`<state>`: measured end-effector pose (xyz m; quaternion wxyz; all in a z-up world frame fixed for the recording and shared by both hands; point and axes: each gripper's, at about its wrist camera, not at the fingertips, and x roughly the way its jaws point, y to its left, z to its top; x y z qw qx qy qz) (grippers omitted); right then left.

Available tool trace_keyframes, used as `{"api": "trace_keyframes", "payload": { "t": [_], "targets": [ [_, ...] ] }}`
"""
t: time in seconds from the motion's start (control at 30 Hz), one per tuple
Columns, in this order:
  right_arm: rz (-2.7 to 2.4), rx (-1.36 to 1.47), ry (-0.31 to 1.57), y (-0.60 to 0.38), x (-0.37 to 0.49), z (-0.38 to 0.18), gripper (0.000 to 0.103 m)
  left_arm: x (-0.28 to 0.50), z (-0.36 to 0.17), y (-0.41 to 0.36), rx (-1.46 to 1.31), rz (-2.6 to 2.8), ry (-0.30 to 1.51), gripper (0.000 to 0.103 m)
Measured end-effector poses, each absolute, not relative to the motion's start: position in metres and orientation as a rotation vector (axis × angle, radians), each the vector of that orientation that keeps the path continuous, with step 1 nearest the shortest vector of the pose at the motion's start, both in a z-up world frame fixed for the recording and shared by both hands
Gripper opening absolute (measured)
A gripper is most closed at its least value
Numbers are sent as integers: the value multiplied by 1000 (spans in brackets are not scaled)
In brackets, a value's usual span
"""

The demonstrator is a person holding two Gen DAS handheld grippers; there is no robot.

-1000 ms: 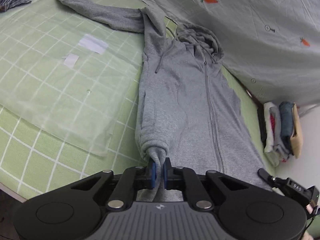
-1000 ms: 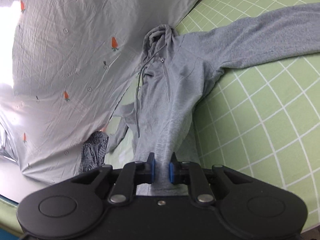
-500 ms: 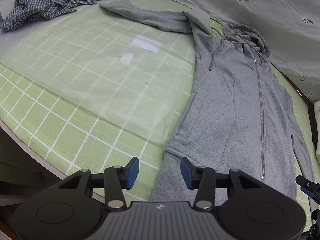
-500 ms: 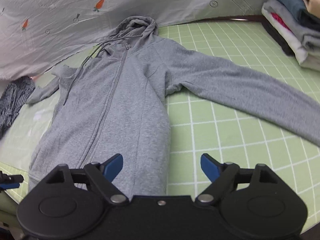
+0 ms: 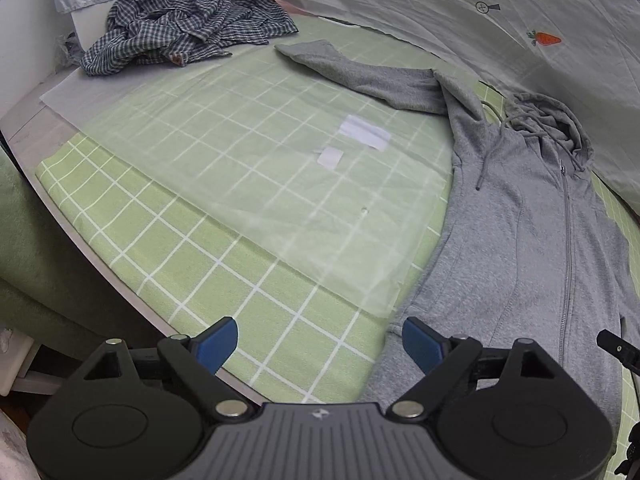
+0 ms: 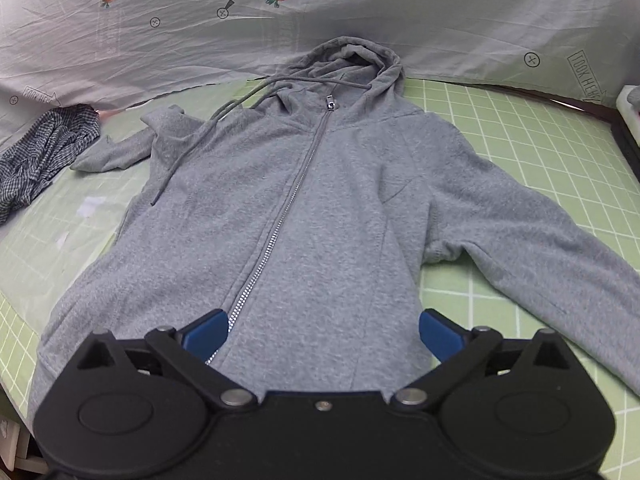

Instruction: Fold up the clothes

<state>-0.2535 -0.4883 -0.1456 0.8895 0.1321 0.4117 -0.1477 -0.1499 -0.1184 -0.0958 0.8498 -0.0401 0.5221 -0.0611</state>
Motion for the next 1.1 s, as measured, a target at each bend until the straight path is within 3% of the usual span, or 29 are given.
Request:
{"api": "trace_keyframes", "payload": {
  "t": [0.3, 0.53, 0.83, 1.1],
  "targets": [
    [-526, 298, 856, -476, -224, -180, 103, -72, -98, -84, -38, -183, 1064, 90],
    [-684, 290, 725, -466, -219, -193, 103, 13, -105, -67, -43, -275, 1053, 90],
    [-722, 286, 667, -464, -221, -197, 103, 121, -129, -76, 42, -377, 1076, 90],
    [-781, 299, 679, -468, -219, -200, 103, 186, -143, -99, -106, -377, 1084, 88]
  ]
}}
